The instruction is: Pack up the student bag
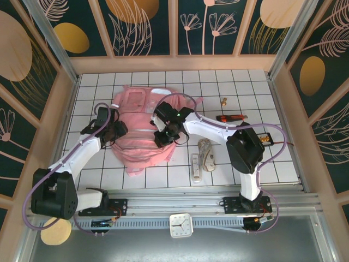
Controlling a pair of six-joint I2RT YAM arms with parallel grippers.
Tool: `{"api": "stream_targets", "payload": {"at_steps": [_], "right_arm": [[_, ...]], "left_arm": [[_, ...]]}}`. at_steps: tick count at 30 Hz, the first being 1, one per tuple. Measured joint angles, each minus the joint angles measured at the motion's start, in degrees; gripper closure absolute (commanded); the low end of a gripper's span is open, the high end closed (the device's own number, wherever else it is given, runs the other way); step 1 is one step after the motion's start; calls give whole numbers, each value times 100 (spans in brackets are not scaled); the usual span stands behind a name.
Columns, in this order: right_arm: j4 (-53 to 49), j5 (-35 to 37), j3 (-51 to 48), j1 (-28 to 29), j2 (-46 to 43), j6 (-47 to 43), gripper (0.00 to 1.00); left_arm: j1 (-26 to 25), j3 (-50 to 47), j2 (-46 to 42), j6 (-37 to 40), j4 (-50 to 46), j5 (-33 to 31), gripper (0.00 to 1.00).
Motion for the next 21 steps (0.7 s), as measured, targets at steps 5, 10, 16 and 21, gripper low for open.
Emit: {"api": "stream_targets", "payload": {"at_steps": [5,10,16,21], "right_arm": [[-35,-118,254,192,9,658,100],[-52,-339,330,205,293,1320,100],[136,-428,345,199,404,1827,100],[437,-651,603,192,581,2070,100]], "left_arm": [[-358,-9,4,-175,0,-238,67],[-682,-13,79,-402,9,-516,67],[-997,-11,92,-702,138,-629,66],[-1357,-7,35,-962,195,-538,39]]}}
